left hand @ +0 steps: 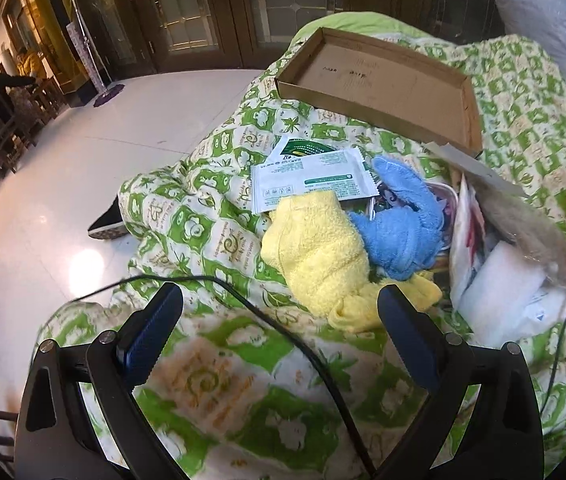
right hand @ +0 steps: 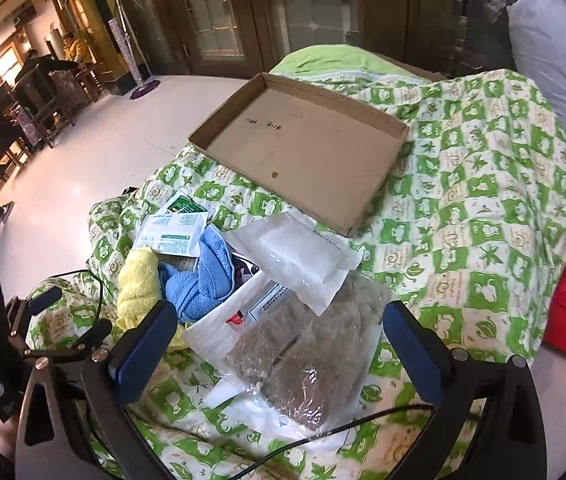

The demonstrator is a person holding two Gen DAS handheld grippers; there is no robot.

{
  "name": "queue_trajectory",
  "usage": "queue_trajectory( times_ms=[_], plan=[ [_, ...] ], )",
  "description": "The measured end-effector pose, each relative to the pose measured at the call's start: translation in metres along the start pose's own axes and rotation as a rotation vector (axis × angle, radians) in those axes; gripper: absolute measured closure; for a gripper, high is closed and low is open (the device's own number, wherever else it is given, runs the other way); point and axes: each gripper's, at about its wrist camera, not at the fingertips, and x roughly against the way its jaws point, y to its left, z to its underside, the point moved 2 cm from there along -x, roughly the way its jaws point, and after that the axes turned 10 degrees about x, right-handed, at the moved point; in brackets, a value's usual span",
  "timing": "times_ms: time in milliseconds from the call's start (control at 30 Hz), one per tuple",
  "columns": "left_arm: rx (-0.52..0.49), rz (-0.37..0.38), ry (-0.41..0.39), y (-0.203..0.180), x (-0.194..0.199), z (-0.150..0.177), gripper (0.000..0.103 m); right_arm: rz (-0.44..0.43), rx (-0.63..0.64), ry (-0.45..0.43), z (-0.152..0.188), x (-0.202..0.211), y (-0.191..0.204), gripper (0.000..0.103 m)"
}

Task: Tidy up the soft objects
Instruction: 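Grasp the yellow towel with the left gripper while the right gripper grasps the white packet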

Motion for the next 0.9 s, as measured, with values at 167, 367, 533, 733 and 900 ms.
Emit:
queue_trajectory(
  times_ms=[167,367,533,733,900],
  plan=[
    [-0.087,-0.044,-0.004,-0.014,-0.002,-0.018,0.004,0.007,-0.054,0.000,0.006,-0.013,-0.015,0.000],
    [-0.132,0.030,0.029,-0.031,-0.019,-0.043,0.004,-0.064,-0.131,0.049,0.012,-0.023,-0.032,0.000],
    [-0.173,0.055,0.066,-0.039,-0.033,-0.050,0.004,-0.071,-0.214,0.058,0.012,-0.022,-0.051,0.000],
    [-0.210,0.108,0.135,-0.039,-0.049,-0.052,0.004,-0.015,-0.248,0.139,0.014,-0.026,-0.054,0.000],
    [-0.203,0.135,0.122,-0.026,-0.054,-0.059,0.004,0.003,-0.286,0.185,0.012,-0.023,-0.050,0.000]
  ],
)
